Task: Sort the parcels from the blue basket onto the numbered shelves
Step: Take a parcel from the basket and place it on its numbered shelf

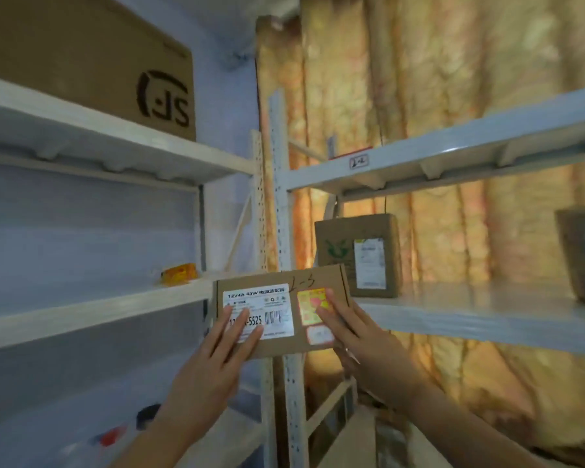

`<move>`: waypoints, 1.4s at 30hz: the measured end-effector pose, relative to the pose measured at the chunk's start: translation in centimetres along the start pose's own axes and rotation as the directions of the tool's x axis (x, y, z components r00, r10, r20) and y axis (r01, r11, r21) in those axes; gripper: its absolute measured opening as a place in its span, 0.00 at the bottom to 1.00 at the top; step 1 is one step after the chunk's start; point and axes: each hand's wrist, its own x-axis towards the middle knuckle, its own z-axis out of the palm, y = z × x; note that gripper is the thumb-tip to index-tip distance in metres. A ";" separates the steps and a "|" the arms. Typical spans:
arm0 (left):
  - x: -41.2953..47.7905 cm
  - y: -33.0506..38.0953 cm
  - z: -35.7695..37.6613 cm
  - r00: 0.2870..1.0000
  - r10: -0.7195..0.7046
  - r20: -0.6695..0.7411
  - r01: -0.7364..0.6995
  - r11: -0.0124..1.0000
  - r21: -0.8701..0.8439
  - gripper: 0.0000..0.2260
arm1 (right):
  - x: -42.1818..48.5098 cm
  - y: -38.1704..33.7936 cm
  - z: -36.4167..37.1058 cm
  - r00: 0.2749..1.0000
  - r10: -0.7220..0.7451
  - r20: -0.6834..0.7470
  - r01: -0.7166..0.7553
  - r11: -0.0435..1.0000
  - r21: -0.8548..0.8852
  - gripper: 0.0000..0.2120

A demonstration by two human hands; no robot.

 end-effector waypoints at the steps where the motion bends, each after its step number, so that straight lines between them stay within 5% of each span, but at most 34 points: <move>1: 2.0 0.1 -0.1 0.999 0.033 -0.044 -0.032 0.999 0.014 0.36 | 0.4 1.5 -1.5 1.000 -0.011 -0.024 0.010 0.999 -0.037 0.40; 5: 10.4 1.8 -1.5 0.976 0.068 -0.208 -0.070 0.998 -0.003 0.46 | 1.4 6.6 -7.8 0.991 -0.027 -0.131 -0.002 0.976 -0.219 0.37; 9: 18.1 4.6 -2.3 0.913 0.137 -0.385 -0.131 0.991 0.042 0.38 | 1.3 12.2 -13.5 0.984 -0.042 -0.173 -0.032 0.914 -0.405 0.32; 15: 28.8 10.2 -2.5 0.889 0.143 -0.435 -0.154 0.988 0.009 0.50 | 0.4 19.6 -22.2 0.981 -0.030 -0.193 -0.091 0.803 -0.589 0.36; 28: 51.3 22.1 -4.8 0.769 0.036 -0.638 -0.162 0.977 -0.141 0.42 | 0.9 36.5 -36.4 0.955 -0.066 -0.290 -0.164 0.698 -0.698 0.33; 32: 56.5 24.9 -4.9 0.735 -0.028 -0.678 -0.224 0.933 -0.282 0.27 | 2.0 39.9 -38.0 0.936 0.025 -0.351 -0.257 0.730 -0.633 0.33; 34: 58.0 25.9 -4.2 0.734 -0.061 -0.677 -0.251 0.901 -0.353 0.22 | 2.2 41.2 -38.1 0.932 0.106 -0.347 -0.301 0.761 -0.575 0.33; 38: 59.2 27.1 -2.6 0.843 -0.063 -0.533 -0.241 0.843 -0.481 0.35 | 2.1 43.1 -38.1 0.932 0.258 -0.256 -0.356 0.788 -0.503 0.28; 42: 59.8 27.4 -2.5 0.888 -0.045 -0.457 -0.197 0.861 -0.468 0.36 | 2.0 44.5 -37.8 0.929 0.337 -0.150 -0.362 0.758 -0.543 0.29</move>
